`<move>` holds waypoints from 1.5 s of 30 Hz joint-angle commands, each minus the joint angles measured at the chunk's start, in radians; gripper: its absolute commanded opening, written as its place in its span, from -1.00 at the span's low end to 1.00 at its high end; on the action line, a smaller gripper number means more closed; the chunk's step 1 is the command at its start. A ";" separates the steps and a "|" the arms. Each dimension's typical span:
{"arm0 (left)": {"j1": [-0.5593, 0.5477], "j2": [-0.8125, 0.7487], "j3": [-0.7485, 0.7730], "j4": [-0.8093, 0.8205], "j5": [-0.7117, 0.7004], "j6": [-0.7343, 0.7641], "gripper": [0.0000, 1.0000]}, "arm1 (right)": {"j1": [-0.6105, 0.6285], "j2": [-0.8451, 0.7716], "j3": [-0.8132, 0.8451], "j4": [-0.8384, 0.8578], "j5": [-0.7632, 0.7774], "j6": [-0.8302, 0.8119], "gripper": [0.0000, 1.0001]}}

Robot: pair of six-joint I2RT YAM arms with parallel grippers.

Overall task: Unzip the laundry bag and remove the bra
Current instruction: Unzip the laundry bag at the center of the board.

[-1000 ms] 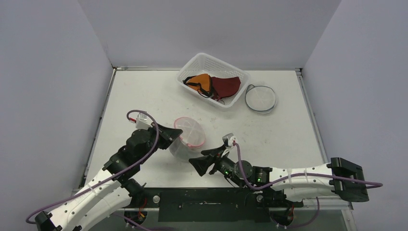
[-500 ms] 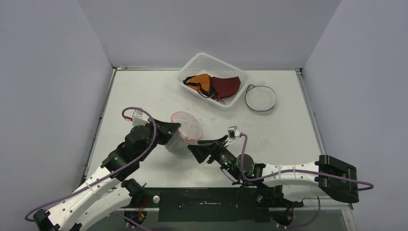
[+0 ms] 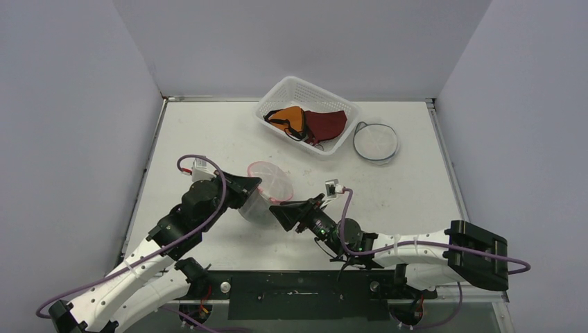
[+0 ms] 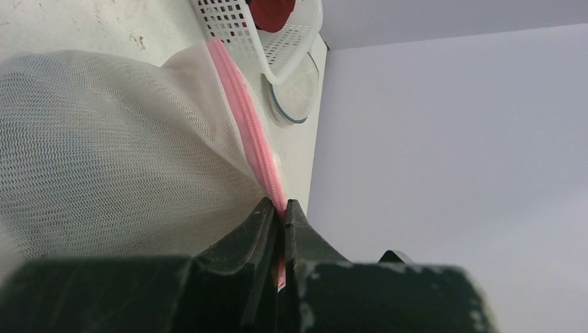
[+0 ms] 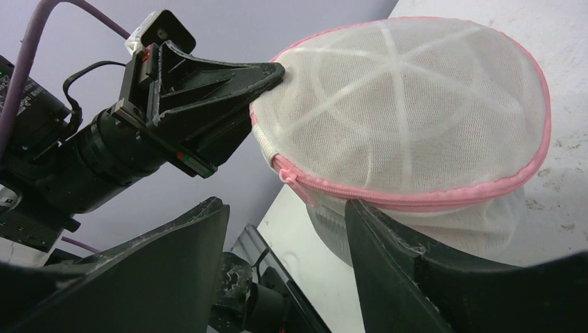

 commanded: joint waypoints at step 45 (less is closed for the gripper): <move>-0.005 -0.013 0.045 0.098 0.013 -0.016 -1.00 | -0.078 0.131 0.037 0.224 -0.150 0.130 -0.06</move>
